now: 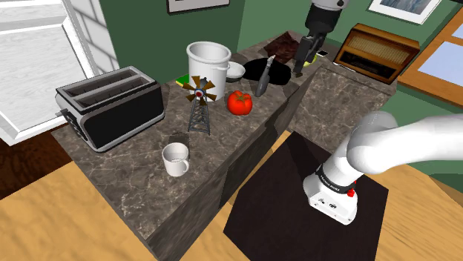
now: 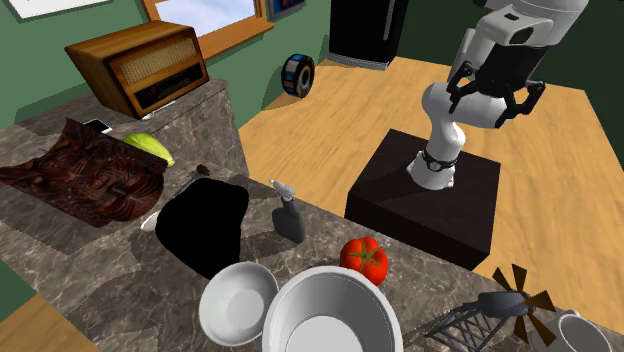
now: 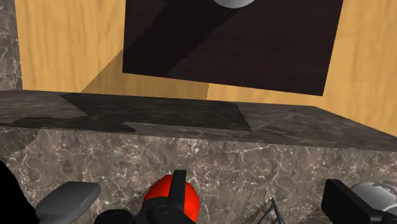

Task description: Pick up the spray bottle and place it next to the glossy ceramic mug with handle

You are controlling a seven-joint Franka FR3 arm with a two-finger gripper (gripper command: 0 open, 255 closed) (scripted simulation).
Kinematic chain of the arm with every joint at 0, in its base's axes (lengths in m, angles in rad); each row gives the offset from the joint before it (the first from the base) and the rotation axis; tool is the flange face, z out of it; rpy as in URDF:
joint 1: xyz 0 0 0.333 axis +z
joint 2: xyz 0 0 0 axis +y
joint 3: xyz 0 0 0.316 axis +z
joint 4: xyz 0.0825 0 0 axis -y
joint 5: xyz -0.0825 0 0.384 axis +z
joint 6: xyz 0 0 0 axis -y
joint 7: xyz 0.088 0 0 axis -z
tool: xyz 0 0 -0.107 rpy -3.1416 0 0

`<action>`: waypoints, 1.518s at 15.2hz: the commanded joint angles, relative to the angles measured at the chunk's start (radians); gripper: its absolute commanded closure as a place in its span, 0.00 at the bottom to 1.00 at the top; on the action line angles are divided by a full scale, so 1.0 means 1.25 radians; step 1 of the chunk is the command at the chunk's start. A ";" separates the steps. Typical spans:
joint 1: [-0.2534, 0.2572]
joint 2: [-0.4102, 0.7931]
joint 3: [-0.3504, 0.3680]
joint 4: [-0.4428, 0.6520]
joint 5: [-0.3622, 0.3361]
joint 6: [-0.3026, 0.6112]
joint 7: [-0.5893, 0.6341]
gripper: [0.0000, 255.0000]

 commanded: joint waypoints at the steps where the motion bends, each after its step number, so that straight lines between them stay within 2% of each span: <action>1: 0.000 0.000 0.000 0.000 0.000 0.000 0.000 0.00; 11: -0.094 0.343 -0.054 0.187 0.054 0.081 0.148 0.00; 23: -0.185 0.709 -0.152 0.458 0.164 0.087 0.279 0.00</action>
